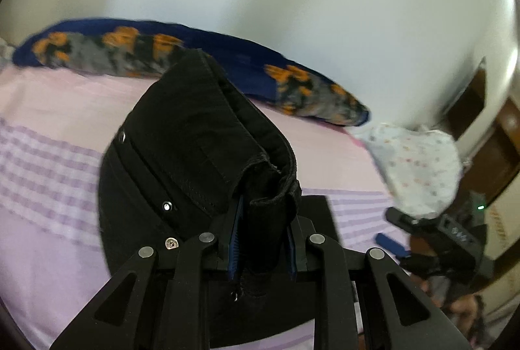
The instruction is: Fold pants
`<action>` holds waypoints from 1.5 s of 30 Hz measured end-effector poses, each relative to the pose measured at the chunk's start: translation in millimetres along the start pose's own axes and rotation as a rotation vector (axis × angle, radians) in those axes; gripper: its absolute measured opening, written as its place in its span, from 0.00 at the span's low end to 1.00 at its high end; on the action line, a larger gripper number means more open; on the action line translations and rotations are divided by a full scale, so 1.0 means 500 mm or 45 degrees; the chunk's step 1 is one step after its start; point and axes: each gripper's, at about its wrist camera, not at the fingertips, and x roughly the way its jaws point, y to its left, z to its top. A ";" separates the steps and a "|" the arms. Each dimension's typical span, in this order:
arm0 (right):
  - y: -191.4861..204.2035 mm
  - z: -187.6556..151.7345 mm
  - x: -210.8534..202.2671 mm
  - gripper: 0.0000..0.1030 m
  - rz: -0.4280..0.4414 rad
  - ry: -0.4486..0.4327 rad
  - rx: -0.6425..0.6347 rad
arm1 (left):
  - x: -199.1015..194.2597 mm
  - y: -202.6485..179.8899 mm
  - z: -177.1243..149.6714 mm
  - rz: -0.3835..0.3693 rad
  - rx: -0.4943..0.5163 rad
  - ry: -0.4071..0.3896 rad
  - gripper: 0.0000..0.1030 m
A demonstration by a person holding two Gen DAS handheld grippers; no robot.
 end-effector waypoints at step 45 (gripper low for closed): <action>-0.036 0.020 0.010 0.66 0.067 0.040 0.057 | 0.113 -0.141 -0.099 -0.045 0.321 0.267 0.39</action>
